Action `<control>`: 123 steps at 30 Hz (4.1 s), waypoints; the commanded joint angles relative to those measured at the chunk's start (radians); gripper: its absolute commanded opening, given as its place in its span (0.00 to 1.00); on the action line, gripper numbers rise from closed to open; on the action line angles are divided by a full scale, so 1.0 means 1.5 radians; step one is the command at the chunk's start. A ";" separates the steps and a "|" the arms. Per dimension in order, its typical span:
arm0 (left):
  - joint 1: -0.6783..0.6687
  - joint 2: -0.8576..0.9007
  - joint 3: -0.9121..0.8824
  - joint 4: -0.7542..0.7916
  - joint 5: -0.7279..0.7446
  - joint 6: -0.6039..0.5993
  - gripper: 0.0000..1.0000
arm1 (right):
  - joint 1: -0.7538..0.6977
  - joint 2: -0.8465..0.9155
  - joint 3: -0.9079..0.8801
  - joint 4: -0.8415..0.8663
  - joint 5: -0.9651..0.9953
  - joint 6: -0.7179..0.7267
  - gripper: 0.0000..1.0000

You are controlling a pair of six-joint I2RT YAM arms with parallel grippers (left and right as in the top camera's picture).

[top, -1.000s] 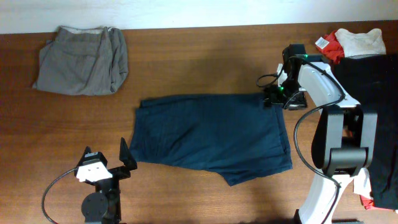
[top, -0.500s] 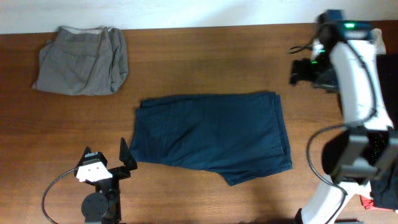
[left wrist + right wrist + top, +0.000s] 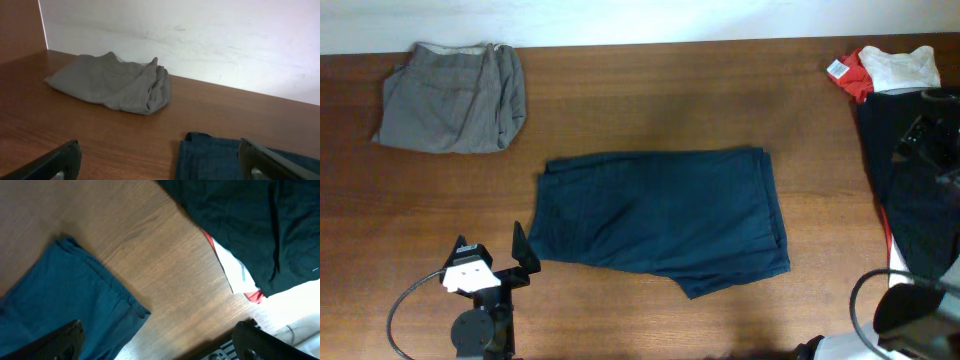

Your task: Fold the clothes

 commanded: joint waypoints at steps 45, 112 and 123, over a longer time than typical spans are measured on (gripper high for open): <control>-0.004 0.985 0.910 -0.669 0.245 0.117 0.99 | 0.000 -0.025 -0.019 -0.003 -0.018 -0.006 0.98; 0.084 1.240 1.373 -1.081 0.187 0.063 0.01 | 0.000 -0.025 -0.019 -0.003 -0.018 -0.006 0.98; 0.015 1.174 1.380 -1.081 0.170 0.034 0.01 | 0.000 -0.025 -0.019 -0.003 -0.018 -0.006 0.98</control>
